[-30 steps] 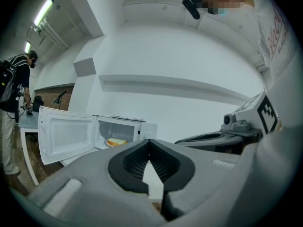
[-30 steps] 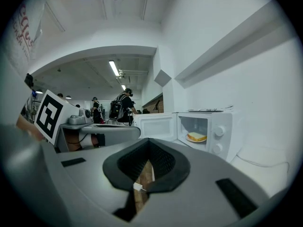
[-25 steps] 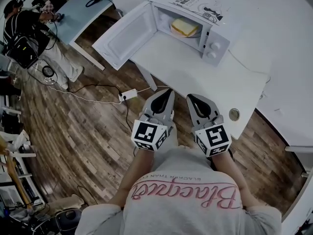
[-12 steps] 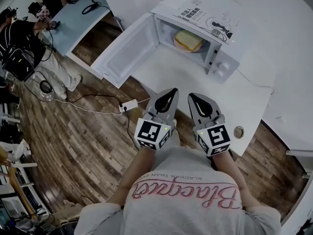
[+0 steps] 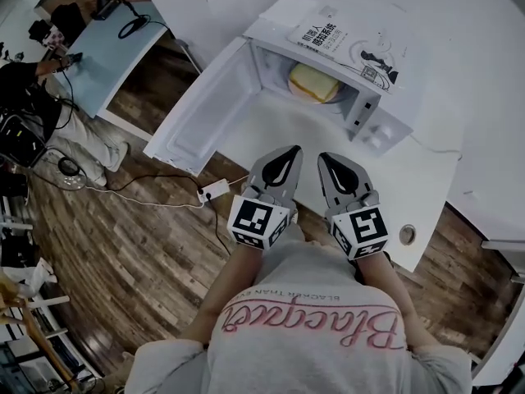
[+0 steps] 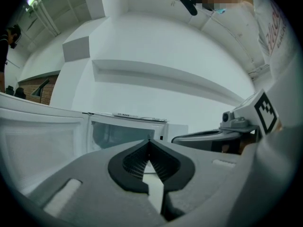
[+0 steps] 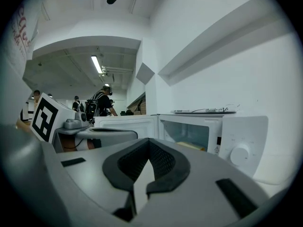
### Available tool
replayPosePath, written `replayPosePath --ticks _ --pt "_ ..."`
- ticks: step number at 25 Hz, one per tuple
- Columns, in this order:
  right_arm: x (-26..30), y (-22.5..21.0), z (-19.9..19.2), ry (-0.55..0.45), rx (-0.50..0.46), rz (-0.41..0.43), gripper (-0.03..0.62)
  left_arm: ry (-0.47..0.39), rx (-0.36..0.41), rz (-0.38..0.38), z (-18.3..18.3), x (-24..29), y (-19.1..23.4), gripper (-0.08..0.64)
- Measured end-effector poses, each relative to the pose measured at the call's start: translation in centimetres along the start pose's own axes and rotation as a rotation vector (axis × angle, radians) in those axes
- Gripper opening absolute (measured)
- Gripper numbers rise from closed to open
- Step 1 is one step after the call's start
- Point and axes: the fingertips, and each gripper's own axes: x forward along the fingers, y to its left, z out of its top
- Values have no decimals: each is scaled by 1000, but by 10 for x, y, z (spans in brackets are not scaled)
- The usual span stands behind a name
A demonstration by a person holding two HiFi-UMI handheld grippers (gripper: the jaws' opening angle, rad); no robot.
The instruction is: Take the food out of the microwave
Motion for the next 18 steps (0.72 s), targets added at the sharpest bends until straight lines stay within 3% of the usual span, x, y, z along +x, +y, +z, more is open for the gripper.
replayPosePath --ticks 10,15,18 --pt "46 -29 -2 13 11 -73 9 62 -68 -78 -18 52 41 5" --pt "59 -44 -5 25 23 -107 9 108 -123 -106 -32 75 56 141" --pt "65 -50 -10 37 35 -126 9 110 -172 -130 -39 87 63 146"
